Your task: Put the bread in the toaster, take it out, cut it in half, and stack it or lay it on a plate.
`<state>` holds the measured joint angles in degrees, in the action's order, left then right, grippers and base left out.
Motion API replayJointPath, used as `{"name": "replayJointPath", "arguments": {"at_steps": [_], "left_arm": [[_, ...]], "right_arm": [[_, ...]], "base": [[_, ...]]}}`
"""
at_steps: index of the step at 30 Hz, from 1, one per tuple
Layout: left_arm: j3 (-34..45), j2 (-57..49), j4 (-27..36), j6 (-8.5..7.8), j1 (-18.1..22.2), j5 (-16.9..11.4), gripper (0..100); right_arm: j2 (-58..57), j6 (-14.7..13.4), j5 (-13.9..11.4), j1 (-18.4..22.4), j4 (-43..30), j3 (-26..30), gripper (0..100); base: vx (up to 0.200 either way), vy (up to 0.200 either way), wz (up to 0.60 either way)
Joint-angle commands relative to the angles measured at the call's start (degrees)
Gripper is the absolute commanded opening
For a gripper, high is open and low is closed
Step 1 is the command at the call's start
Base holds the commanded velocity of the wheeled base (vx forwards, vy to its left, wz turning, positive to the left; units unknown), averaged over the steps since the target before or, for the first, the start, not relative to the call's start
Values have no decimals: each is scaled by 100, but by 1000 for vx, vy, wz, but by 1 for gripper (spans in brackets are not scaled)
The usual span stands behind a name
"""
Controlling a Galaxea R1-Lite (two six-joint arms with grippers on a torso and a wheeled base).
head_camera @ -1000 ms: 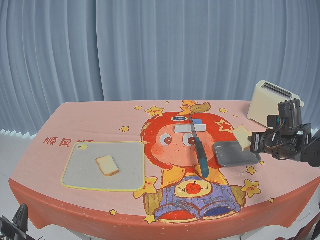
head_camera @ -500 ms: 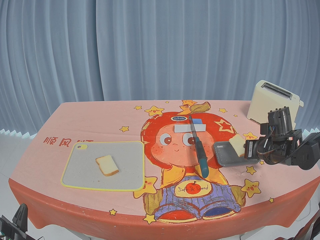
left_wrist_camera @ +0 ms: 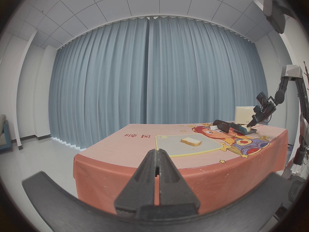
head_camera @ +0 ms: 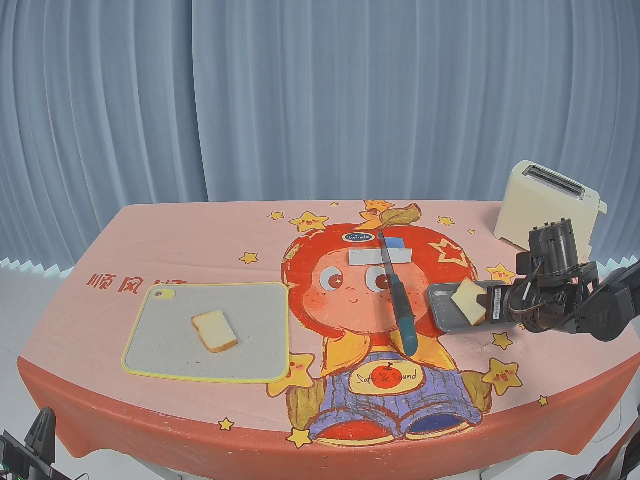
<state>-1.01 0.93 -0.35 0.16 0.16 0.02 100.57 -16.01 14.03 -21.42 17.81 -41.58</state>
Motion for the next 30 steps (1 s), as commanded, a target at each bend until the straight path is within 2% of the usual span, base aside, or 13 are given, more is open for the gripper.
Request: {"name": "replayJointPath", "arguments": {"at_steps": [1,14,24,30], "left_arm": [[101,-93,0,2,2,-2,0],[101,-93,0,2,2,-2,0],[101,-93,0,19,2,6,0],[101,-93,0,19,2,6,0]], "right_arm": [[15,1,-14,-29,3,1,100],[-99,-8,3,-64,3,-8,100],[-1057,10,-14,-73,-6,1,100],[-1567,19,3,-275,-50,10,100]], "base": [[0,0,0],[0,0,0],[0,0,0],[0,0,0]]}}
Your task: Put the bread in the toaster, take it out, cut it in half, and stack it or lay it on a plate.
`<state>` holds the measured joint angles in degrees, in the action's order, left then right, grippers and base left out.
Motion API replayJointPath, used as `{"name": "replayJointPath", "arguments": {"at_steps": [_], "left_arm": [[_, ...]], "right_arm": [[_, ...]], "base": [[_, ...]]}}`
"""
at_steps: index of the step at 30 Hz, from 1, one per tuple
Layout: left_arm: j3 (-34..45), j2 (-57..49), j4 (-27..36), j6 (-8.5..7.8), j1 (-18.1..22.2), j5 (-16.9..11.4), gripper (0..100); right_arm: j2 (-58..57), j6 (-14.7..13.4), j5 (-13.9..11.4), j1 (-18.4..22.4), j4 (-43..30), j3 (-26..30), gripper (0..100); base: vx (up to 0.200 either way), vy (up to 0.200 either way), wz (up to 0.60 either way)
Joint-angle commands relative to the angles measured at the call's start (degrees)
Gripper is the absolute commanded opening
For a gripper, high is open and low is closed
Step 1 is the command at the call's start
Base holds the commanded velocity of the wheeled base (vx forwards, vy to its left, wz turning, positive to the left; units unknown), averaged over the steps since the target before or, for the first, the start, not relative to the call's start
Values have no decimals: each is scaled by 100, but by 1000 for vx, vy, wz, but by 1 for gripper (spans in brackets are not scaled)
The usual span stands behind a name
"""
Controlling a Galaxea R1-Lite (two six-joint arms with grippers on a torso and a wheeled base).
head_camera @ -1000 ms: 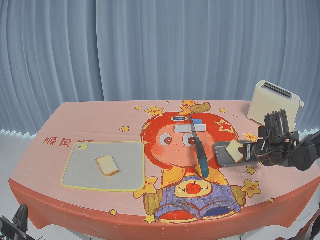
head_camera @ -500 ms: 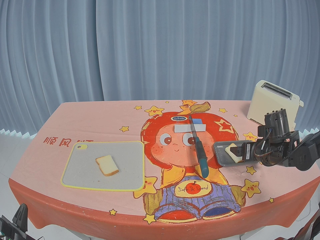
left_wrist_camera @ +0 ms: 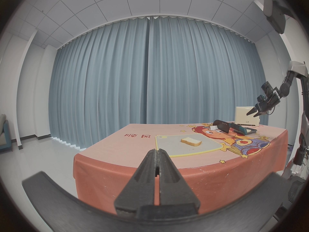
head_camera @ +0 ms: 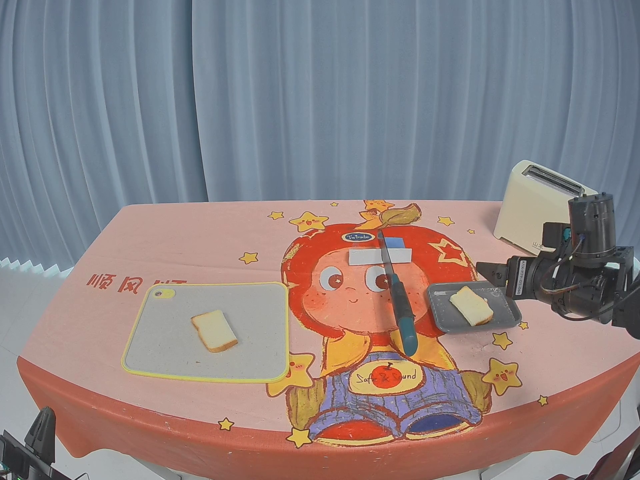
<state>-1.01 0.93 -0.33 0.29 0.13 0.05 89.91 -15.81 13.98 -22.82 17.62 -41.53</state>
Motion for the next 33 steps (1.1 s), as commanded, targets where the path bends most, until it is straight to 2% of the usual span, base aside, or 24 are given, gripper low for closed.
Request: {"name": "replayJointPath", "arguments": {"at_steps": [1,13,16,24,28,33], "left_arm": [[101,-93,-2,6,4,4,0],[101,-93,-2,-3,4,4,0],[101,-93,-2,-3,4,4,0],[101,-93,-2,-3,4,-5,0],[101,-93,-2,-3,4,-5,0],[101,-93,-2,-12,4,-5,0]], "right_arm": [[-553,8,17,-179,-48,14,100],[-975,25,34,-847,-21,207,100],[-1116,-18,26,-1225,-65,216,100],[-1370,-27,43,-2095,-74,444,100],[-1397,-27,43,-2332,-74,471,100],[-1370,-142,43,-2411,-74,480,100]], "base": [[0,0,0],[0,0,0],[0,0,0],[0,200,0],[0,200,0],[0,200,0]]}}
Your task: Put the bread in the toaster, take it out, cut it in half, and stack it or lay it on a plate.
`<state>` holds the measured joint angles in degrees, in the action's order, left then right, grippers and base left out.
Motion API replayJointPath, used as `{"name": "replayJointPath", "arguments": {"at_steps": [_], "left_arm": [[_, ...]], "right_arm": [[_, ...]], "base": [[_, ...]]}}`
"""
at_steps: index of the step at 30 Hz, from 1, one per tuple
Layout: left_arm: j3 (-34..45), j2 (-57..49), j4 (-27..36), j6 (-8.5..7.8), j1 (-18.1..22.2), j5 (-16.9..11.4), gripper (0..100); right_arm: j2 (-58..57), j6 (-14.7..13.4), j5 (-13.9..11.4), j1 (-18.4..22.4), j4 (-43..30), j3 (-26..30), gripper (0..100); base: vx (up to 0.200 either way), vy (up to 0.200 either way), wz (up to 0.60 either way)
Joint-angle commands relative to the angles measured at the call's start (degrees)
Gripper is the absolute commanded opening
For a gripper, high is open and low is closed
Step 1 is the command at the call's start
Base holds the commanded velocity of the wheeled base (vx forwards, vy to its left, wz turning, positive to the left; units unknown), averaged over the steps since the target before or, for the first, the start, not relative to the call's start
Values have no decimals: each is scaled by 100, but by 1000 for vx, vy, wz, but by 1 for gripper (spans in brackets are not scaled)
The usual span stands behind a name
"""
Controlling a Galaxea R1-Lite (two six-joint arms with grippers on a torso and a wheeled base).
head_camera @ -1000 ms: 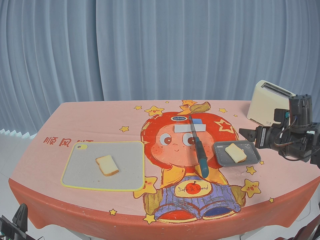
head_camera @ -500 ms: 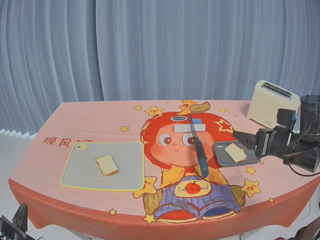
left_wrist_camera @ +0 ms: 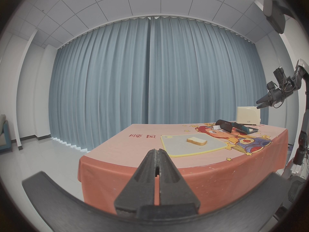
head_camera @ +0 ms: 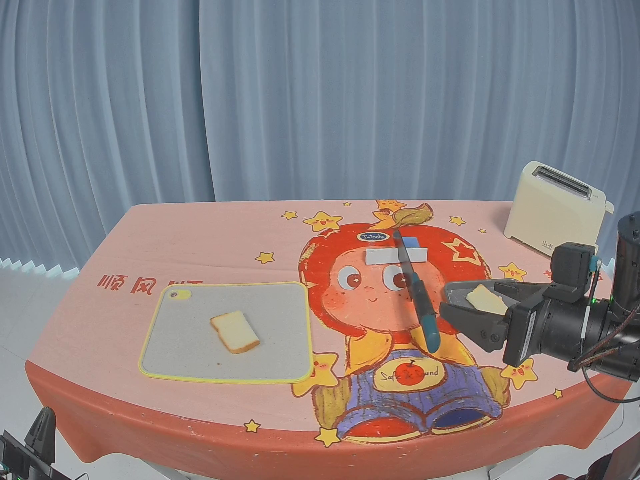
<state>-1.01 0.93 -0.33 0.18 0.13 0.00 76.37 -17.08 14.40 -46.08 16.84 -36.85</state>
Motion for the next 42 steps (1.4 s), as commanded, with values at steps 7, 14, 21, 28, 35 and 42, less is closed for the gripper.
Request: {"name": "replayJointPath", "arguments": {"at_steps": [7,14,21,28,35,42], "left_arm": [[101,-93,-2,8,4,0,0],[101,-93,-2,-1,4,0,0],[101,-93,-2,-9,4,0,0],[101,-93,-11,-9,4,0,0],[101,-93,-2,-1,4,0,0],[101,-93,-11,-1,4,0,0]], "right_arm": [[0,-15,2,-164,-5,55,100],[18,-15,-7,-200,-5,73,100],[27,-15,2,-261,4,64,100],[62,-15,2,-305,-5,64,100],[343,-24,2,-551,22,64,100],[554,3,-7,-472,-22,-200,100]], "base": [[0,200,0],[0,200,0],[0,200,0],[0,114,0],[0,0,0],[0,0,0]]}}
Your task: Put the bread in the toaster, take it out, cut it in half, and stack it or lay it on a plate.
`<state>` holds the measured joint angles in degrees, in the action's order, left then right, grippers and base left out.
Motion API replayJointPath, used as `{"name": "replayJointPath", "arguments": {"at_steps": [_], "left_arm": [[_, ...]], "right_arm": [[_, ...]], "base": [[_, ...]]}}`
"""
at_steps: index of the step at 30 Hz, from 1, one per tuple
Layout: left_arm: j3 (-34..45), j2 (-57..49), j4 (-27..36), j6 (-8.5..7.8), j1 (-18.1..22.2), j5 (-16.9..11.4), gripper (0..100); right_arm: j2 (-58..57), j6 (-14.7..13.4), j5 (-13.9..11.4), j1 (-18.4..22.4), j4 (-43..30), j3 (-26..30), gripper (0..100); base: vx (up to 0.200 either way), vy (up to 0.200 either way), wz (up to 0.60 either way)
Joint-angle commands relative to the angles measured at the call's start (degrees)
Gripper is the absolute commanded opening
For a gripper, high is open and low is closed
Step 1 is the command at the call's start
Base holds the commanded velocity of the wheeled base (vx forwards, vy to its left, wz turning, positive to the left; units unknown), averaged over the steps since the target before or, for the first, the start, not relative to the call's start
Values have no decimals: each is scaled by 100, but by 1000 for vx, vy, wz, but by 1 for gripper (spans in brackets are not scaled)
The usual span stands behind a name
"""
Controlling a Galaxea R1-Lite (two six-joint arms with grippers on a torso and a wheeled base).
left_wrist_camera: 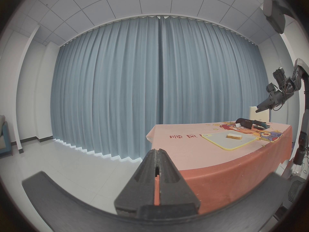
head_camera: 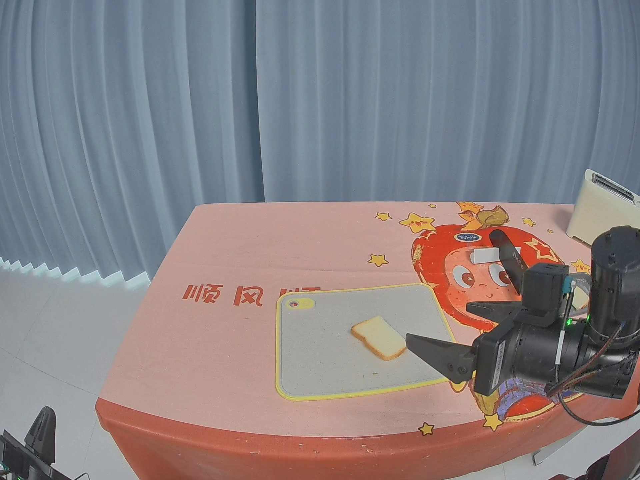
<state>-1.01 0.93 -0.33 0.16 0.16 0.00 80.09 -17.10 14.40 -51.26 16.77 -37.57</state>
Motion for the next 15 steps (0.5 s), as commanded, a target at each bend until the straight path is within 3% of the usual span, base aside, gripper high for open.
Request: {"name": "replayJointPath", "arguments": {"at_steps": [1,15], "left_arm": [[101,-93,-2,2,2,0,0],[101,-93,-2,2,2,0,0]], "right_arm": [[209,14,-7,46,-25,-145,100],[1035,137,2,178,-192,-602,100]], "base": [[0,0,0],[0,0,0]]}}
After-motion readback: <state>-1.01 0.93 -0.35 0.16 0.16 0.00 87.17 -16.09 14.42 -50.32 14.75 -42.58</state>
